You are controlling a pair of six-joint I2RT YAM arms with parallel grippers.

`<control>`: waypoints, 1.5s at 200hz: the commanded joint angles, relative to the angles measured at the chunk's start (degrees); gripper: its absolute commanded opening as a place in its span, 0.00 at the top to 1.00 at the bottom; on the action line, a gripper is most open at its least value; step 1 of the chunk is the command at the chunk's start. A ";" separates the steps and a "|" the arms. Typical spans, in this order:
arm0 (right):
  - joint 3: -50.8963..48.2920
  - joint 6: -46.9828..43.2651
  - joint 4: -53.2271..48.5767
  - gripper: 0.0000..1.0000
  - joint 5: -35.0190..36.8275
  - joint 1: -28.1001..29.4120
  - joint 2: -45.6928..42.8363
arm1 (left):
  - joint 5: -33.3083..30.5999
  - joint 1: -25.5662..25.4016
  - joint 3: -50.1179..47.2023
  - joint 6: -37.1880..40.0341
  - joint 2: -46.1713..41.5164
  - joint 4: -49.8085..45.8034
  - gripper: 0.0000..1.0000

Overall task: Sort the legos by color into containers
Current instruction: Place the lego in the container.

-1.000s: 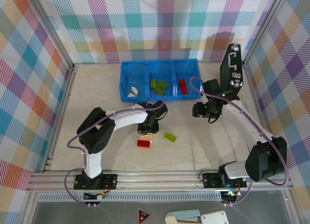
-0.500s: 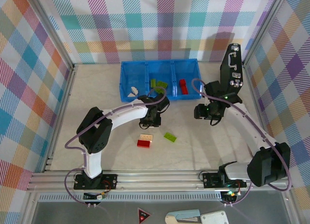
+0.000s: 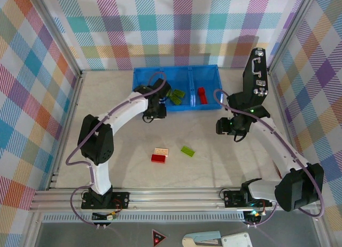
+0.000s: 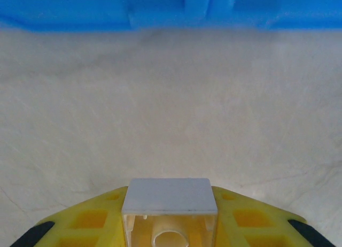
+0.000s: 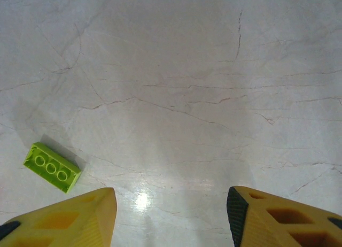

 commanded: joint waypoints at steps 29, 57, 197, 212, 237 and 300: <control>-0.49 0.99 -2.50 0.42 1.11 0.43 -1.56 | 0.64 5.93 9.69 4.29 5.48 -3.28 0.65; -0.49 0.91 -2.65 0.42 1.40 0.43 -1.51 | 0.31 8.09 14.46 5.14 9.09 -3.99 0.66; 0.45 0.59 -1.57 0.42 0.98 0.39 1.88 | 0.31 14.38 28.17 10.02 23.99 7.79 0.65; 0.47 0.56 -1.49 0.42 1.02 0.44 2.18 | -0.11 14.93 29.47 10.31 25.47 9.13 0.65; 0.47 0.42 -1.35 0.42 1.26 0.39 2.90 | -0.59 15.42 31.96 10.78 28.24 10.79 0.65; 0.83 0.02 -0.61 0.42 0.76 0.43 5.46 | 0.04 16.00 36.01 11.35 33.94 13.90 0.62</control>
